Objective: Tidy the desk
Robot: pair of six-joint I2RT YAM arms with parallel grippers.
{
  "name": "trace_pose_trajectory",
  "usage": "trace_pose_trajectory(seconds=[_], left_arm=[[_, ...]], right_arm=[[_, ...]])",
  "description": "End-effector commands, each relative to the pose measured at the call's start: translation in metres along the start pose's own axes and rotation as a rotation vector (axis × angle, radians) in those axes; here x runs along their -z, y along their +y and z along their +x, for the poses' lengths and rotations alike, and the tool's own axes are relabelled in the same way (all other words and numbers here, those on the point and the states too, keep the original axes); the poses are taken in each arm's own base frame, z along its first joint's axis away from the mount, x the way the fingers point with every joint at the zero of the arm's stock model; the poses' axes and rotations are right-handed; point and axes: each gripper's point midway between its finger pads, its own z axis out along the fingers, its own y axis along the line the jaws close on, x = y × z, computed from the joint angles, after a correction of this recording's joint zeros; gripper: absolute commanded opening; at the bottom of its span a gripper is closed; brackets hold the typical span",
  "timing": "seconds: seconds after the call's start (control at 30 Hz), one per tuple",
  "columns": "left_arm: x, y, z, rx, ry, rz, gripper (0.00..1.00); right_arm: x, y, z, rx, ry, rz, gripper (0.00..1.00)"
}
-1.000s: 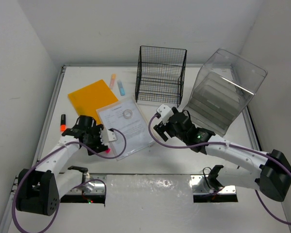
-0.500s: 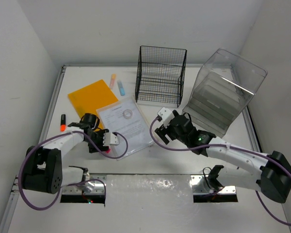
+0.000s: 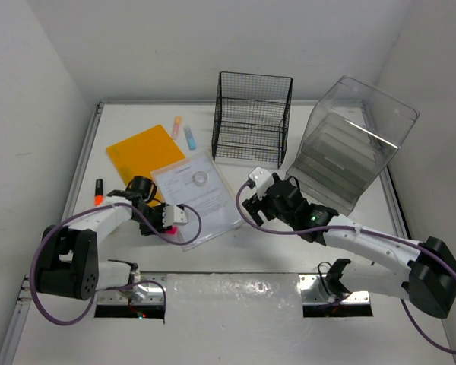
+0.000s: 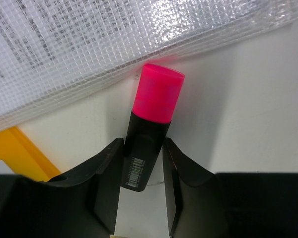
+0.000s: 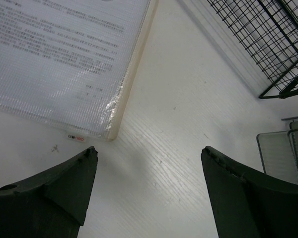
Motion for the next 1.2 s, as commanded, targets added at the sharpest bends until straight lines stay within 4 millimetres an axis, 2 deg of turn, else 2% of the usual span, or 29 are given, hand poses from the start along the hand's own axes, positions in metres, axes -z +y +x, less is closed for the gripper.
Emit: trace_pose_trajectory(seconds=[0.0,0.07,0.23,0.37,0.43,0.47,0.5,0.53,0.6,0.63,0.67,0.73,0.8,0.83,0.87,0.9,1.0,1.17], left_arm=[[0.009,0.003,-0.020,0.089,-0.077,0.004,0.00],[0.020,0.007,-0.030,0.108,-0.115,-0.012,0.00],[0.064,0.023,-0.076,0.178,-0.278,-0.066,0.00],[0.099,0.049,-0.106,0.261,-0.385,-0.168,0.00],[0.113,0.066,-0.112,0.323,-0.414,-0.259,0.00],[0.119,0.075,-0.115,0.317,-0.434,-0.309,0.00],[0.123,0.079,-0.115,0.337,-0.442,-0.339,0.00],[0.132,0.081,-0.118,0.326,-0.464,-0.384,0.00],[0.142,0.086,-0.124,0.320,-0.502,-0.438,0.00],[0.141,0.086,-0.124,0.330,-0.503,-0.433,0.00],[0.145,0.089,-0.127,0.333,-0.512,-0.444,0.00],[0.145,0.091,-0.128,0.337,-0.523,-0.452,0.00],[0.144,0.092,-0.128,0.345,-0.527,-0.455,0.00],[0.144,0.093,-0.128,0.343,-0.529,-0.458,0.00],[0.144,0.094,-0.128,0.345,-0.528,-0.458,0.00],[0.143,0.093,-0.128,0.344,-0.529,-0.458,0.00],[0.145,0.095,-0.128,0.345,-0.528,-0.468,0.00],[0.145,0.094,-0.128,0.343,-0.527,-0.466,0.00]], right_arm=[[0.003,0.007,-0.033,-0.085,-0.092,-0.032,0.82],[0.004,0.010,-0.039,-0.134,-0.102,-0.041,0.82],[0.001,0.018,-0.065,-0.304,-0.162,-0.070,0.82],[-0.004,0.039,-0.103,-0.464,-0.238,-0.192,0.82],[-0.005,0.053,-0.126,-0.546,-0.283,-0.280,0.81],[-0.013,0.055,-0.135,-0.571,-0.290,-0.289,0.80],[-0.013,0.060,-0.150,-0.593,-0.327,-0.330,0.79],[-0.016,0.066,-0.156,-0.632,-0.327,-0.356,0.79],[-0.031,0.072,-0.175,-0.675,-0.338,-0.383,0.79],[-0.027,0.072,-0.188,-0.689,-0.365,-0.397,0.79],[-0.038,0.076,-0.185,-0.699,-0.345,-0.402,0.79],[-0.040,0.080,-0.206,-0.723,-0.374,-0.441,0.79],[-0.055,0.088,-0.207,-0.746,-0.351,-0.469,0.79],[-0.056,0.090,-0.217,-0.754,-0.362,-0.483,0.78],[-0.067,0.093,-0.213,-0.762,-0.339,-0.482,0.78],[-0.068,0.094,-0.222,-0.776,-0.353,-0.495,0.78],[-0.080,0.101,-0.228,-0.796,-0.338,-0.526,0.78],[-0.101,0.110,-0.221,-0.821,-0.297,-0.539,0.75]])
